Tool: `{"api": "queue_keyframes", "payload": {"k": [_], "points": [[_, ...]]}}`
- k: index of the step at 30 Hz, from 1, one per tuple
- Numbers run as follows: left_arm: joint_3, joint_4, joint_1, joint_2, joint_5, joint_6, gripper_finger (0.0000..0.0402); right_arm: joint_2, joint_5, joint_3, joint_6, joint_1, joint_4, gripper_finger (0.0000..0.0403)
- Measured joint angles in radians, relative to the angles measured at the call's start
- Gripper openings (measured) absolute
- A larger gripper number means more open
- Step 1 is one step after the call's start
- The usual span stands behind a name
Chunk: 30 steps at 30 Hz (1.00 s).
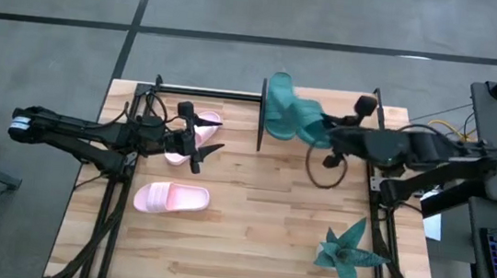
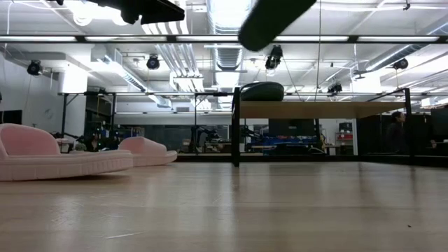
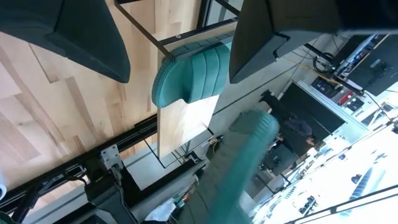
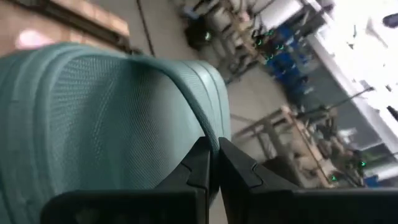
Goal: Pick and place slides into the shelf
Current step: Put the green slipper on the shelf
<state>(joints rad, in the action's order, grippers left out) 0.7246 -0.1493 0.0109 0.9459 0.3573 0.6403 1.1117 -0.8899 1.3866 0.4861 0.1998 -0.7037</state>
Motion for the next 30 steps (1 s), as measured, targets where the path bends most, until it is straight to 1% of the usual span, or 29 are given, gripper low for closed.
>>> {"api": "queue_keyframes", "payload": {"k": [4,8,11,17,19,22,25,30], "points": [[0.000,0.000,0.000,0.000,0.000,0.000,0.0258,-0.066,-0.118,-0.087,0.086,-0.054,0.054,0.0011],[-0.002,0.000,0.000,0.000,0.008,0.001,0.0258,-0.105,-0.126,-0.174,0.091,-0.119,0.074,0.0011],[-0.005,-0.001,0.000,0.000,0.018,0.001,0.0258,-0.114,-0.125,-0.254,0.121,-0.162,0.137,0.0011],[-0.012,0.001,0.000,0.000,0.019,0.000,0.0258,-0.113,-0.140,-0.431,0.314,-0.226,0.404,0.0011],[-0.012,0.001,0.000,0.000,0.019,-0.003,0.0258,-0.114,-0.142,-0.476,0.353,-0.244,0.468,0.0011],[-0.012,0.001,0.000,0.000,0.022,-0.003,0.0258,-0.114,-0.144,-0.528,0.361,-0.260,0.501,0.0011],[-0.012,0.001,0.000,0.000,0.023,-0.004,0.0258,-0.113,-0.172,-0.574,0.363,-0.270,0.504,0.0011],[-0.012,0.001,0.000,0.000,0.024,-0.005,0.0258,-0.112,-0.178,-0.631,0.314,-0.280,0.510,0.0011]]}}
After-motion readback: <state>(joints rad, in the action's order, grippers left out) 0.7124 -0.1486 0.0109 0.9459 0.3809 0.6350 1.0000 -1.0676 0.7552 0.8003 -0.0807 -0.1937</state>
